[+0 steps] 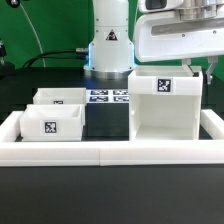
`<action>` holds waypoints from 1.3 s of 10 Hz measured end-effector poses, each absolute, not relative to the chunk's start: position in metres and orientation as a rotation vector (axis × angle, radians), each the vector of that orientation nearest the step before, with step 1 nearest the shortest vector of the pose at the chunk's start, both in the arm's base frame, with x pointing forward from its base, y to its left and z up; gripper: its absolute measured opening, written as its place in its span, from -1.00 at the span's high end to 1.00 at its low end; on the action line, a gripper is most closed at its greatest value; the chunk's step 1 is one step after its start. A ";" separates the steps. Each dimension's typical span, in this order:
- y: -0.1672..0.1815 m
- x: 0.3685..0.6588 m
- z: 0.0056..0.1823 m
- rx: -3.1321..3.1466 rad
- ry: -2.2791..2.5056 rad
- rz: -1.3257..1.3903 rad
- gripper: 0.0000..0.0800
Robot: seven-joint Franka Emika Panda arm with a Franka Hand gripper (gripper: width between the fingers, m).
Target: Assemble drawer
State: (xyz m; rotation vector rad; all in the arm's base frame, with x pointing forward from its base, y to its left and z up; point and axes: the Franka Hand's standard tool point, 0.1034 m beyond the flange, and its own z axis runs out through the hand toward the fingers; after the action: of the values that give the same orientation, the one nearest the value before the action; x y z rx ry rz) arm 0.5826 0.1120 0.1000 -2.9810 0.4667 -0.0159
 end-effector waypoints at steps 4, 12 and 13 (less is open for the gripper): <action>0.114 0.582 0.100 -2.899 0.803 0.012 0.90; 0.106 0.597 0.101 -2.524 1.589 0.091 0.90; 0.107 0.597 0.101 -2.466 1.671 0.105 0.90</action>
Offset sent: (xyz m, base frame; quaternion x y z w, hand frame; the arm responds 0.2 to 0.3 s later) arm 0.0000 0.0000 0.0000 0.0000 0.0000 0.1938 0.9810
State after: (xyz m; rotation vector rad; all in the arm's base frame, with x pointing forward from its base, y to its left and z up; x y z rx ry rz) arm 0.5972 0.1072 0.1009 -2.4665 1.6708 0.1054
